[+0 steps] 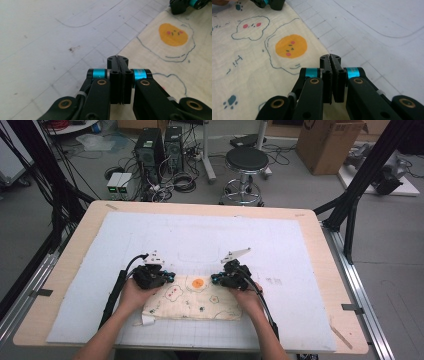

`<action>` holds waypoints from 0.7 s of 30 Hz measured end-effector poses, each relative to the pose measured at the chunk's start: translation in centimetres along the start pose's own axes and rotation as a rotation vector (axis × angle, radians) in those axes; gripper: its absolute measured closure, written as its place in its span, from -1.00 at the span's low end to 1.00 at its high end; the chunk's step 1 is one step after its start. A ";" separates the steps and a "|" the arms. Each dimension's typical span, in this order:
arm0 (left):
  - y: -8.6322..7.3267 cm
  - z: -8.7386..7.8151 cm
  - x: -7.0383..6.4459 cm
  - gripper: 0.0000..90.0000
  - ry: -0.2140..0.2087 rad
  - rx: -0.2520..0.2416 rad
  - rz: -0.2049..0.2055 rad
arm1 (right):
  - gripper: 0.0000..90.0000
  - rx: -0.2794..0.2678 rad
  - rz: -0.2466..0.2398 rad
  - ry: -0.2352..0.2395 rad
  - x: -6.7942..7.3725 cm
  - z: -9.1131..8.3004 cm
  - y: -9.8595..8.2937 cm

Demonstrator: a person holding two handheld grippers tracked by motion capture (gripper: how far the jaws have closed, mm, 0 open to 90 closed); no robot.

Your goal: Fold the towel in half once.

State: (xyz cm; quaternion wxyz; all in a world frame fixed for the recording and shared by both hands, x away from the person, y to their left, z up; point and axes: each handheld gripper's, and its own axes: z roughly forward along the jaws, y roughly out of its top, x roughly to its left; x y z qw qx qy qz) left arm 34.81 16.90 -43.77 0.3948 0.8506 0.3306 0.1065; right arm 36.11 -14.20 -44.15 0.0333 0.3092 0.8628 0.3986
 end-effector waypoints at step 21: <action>-2.4 -2.3 2.3 0.94 0.033 -0.041 -0.076 | 0.97 -0.039 0.071 -0.060 -2.5 -4.0 -3.5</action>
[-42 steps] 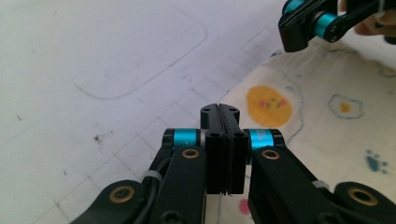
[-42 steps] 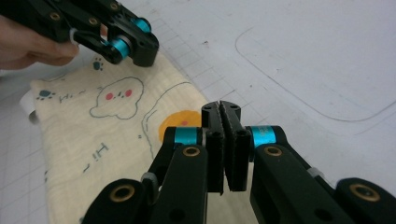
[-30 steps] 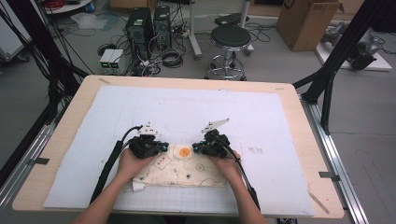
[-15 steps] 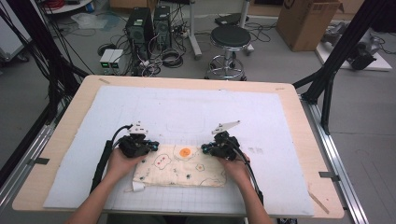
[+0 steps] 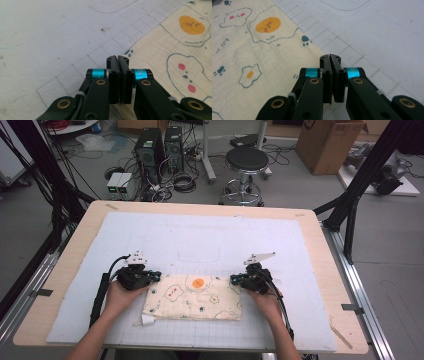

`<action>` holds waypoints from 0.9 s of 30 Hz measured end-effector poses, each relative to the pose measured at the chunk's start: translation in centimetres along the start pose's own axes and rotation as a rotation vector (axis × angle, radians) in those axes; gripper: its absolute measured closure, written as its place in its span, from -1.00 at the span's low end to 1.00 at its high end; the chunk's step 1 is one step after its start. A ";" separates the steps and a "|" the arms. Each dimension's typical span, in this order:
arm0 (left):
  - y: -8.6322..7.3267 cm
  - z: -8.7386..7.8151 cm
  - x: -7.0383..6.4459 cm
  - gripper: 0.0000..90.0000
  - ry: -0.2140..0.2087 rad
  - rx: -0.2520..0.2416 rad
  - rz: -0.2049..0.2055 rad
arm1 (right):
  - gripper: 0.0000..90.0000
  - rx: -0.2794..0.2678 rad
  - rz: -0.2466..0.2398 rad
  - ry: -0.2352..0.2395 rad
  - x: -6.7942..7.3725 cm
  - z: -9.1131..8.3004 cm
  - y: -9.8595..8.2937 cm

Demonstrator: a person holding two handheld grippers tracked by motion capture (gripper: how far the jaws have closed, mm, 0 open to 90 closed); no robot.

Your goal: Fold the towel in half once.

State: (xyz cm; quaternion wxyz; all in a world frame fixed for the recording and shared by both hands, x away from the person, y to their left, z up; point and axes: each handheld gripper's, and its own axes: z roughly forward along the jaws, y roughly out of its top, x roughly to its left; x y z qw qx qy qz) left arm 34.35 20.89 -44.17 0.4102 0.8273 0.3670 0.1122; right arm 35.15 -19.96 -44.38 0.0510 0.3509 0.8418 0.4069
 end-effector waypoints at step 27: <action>-1.7 -1.7 -0.9 0.83 0.016 -0.030 0.052 | 0.83 0.005 -0.050 0.019 1.4 -1.4 -1.4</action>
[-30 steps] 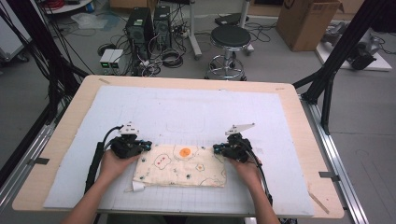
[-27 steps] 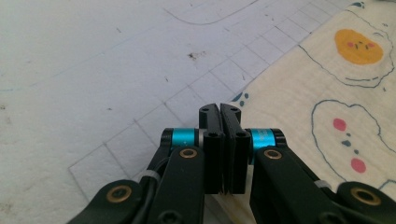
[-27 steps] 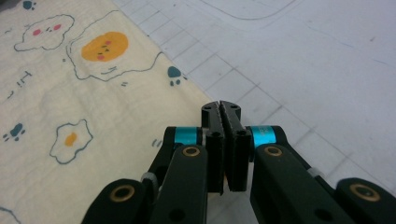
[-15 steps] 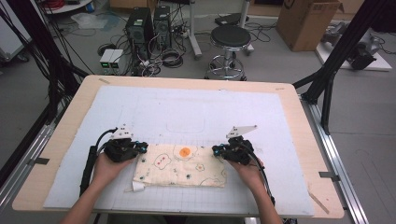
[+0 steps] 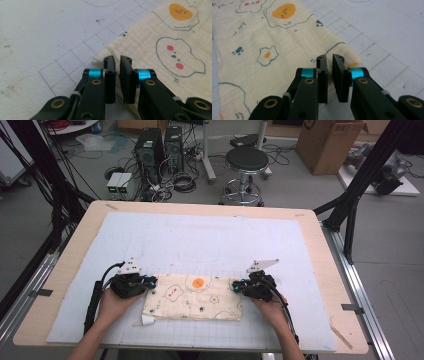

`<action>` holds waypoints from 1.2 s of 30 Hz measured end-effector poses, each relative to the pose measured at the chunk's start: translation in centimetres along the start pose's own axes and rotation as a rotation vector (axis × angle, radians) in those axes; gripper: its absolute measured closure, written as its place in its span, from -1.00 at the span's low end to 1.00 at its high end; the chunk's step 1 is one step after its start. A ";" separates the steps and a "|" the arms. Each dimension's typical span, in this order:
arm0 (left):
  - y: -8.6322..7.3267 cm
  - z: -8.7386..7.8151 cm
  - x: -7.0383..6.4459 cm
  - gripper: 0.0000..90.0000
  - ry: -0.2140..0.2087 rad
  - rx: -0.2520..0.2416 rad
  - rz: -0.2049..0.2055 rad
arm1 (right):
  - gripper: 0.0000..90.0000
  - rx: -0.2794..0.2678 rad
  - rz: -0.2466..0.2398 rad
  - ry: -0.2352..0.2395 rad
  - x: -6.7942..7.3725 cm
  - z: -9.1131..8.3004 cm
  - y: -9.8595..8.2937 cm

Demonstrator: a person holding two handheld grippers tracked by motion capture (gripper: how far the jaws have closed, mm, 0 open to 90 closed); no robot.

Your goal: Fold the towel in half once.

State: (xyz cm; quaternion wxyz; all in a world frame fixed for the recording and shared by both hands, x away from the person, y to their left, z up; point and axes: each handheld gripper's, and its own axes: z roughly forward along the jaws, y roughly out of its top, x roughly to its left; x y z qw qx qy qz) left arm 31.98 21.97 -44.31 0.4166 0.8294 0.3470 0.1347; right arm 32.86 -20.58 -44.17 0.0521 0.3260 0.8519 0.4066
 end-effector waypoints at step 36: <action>-0.1 -3.5 -0.5 0.08 -0.090 -0.165 -0.087 | -0.17 -0.175 0.004 -0.019 2.0 -2.2 0.6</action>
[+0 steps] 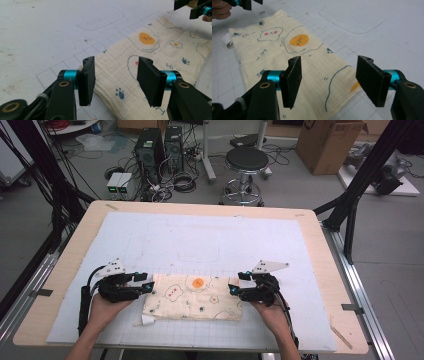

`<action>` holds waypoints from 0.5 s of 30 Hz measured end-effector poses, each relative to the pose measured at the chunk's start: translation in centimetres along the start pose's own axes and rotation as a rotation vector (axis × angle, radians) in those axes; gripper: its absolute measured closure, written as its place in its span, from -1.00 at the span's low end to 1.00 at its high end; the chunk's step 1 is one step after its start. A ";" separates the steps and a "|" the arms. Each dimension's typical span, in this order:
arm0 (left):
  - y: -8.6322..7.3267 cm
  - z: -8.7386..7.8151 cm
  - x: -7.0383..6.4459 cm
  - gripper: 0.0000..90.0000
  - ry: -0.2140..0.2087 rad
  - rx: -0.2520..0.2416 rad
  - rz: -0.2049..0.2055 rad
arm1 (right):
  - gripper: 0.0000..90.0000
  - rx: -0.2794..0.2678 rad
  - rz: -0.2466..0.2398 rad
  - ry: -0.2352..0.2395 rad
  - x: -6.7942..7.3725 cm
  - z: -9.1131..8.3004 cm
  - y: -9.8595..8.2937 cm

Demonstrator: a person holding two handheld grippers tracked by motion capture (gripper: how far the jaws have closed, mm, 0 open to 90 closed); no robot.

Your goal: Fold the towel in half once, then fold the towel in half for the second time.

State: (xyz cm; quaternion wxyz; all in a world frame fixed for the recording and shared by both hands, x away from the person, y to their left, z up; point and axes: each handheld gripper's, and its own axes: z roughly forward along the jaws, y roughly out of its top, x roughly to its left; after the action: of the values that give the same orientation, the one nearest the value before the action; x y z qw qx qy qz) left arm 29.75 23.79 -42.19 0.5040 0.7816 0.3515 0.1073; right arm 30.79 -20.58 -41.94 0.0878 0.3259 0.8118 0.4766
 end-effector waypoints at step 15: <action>0.0 0.2 -0.2 0.01 0.003 -0.001 0.002 | -0.11 -0.006 -0.014 0.009 0.0 0.0 0.1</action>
State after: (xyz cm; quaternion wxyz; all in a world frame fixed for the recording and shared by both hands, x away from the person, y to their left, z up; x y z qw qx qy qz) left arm 29.76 23.52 -42.27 0.5038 0.7816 0.3512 0.1092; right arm 30.82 -20.55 -41.88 0.0883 0.3176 0.8131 0.4797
